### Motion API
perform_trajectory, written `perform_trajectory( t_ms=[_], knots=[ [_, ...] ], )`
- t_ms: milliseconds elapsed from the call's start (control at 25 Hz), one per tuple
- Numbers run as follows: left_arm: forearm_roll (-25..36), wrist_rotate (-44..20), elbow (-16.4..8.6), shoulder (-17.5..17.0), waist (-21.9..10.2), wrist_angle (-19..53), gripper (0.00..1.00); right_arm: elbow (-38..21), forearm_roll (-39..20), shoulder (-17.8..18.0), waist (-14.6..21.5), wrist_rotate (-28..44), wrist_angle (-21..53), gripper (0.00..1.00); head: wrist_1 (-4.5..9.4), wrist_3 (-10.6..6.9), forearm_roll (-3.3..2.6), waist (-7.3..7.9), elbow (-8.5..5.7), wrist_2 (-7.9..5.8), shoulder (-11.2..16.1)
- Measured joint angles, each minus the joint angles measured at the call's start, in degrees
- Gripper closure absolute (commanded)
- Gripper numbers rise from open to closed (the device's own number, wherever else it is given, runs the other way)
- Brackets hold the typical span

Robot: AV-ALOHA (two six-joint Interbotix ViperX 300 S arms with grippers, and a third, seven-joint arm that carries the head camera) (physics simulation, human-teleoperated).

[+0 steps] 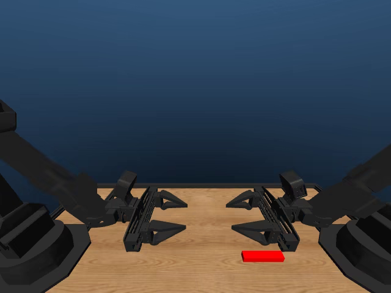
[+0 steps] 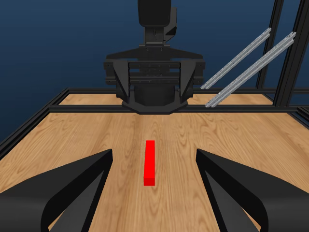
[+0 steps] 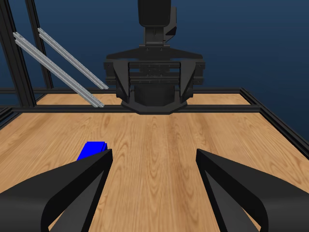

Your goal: Insert peg into socket

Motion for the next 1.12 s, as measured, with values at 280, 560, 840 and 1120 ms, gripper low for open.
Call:
perform_trajectory(
  t_ms=[280, 560, 840, 1120],
  knots=[
    [-1.0, -3.7, 0.2, 0.6, -1.9, -9.3, 0.00, 1.4, 6.5, -0.7, 0.7, 3.7, 5.7, 0.00, 9.03, -0.14, 0.32, 0.04, -2.02, 1.57, 0.0],
    [-5.6, -5.3, 1.2, 1.2, -5.6, -9.7, 0.00, 1.4, 6.2, -0.5, 1.0, 5.1, 8.5, 0.00, 11.21, 0.93, 0.23, -0.14, -2.03, 1.30, 0.5],
    [-17.1, -7.0, 0.7, 2.9, -15.8, 3.7, 0.00, 1.9, 5.6, 0.3, 0.7, 6.7, 9.8, 0.00, 11.99, 2.90, 0.11, -0.83, -2.03, 1.20, 2.1],
    [-25.1, -7.7, 0.4, 3.2, -21.9, 15.5, 0.00, 2.6, 5.0, 0.6, -0.1, 8.0, 10.5, 0.00, 12.18, 3.96, 0.42, -0.45, -2.03, 1.66, 4.1]
  ],
)
